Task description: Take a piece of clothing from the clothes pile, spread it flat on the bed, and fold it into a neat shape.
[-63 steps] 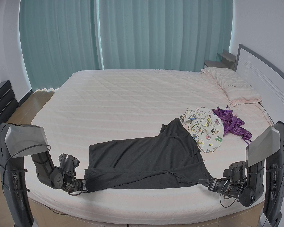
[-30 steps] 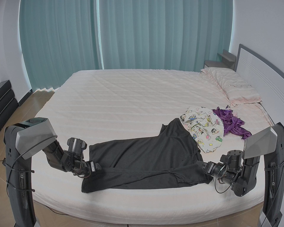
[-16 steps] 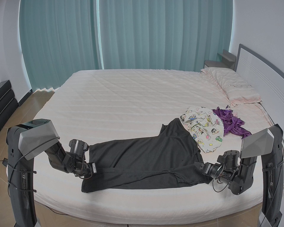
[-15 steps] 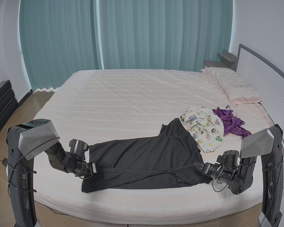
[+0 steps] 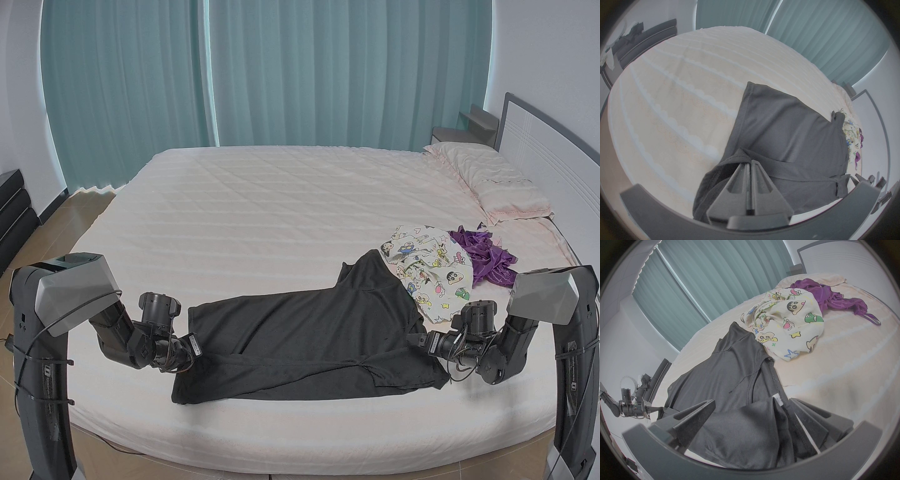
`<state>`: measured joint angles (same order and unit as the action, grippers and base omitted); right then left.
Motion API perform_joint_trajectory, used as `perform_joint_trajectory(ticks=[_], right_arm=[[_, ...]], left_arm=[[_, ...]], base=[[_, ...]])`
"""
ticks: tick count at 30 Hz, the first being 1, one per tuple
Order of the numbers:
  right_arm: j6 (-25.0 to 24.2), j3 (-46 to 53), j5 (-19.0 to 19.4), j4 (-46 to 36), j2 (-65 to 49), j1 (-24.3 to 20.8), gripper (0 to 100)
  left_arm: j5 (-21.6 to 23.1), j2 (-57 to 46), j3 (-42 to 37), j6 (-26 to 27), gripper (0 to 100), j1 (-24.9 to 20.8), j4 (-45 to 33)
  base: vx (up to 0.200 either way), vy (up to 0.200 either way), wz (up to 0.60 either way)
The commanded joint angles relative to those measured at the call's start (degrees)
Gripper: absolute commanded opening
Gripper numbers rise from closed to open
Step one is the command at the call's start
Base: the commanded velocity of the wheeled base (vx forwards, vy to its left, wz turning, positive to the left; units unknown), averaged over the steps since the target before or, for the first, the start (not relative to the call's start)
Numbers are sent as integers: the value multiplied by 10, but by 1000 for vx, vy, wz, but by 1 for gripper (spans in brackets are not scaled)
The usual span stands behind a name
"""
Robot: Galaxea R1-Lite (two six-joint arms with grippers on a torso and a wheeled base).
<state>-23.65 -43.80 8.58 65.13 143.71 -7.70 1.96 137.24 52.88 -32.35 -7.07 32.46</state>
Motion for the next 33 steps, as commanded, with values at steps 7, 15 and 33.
perform_joint_trajectory(ticks=[7,15,33], right_arm=[[49,-45,13,-33,13,5,100],[58,-56,14,-57,14,5,100],[120,-85,21,-124,15,5,100]], left_arm=[[12,-18,-73,-6,0,5,81],[8,-24,-78,-5,0,15,88],[9,-27,-78,-28,0,26,90]], base=[[0,0,0],[0,0,0],[0,0,0]])
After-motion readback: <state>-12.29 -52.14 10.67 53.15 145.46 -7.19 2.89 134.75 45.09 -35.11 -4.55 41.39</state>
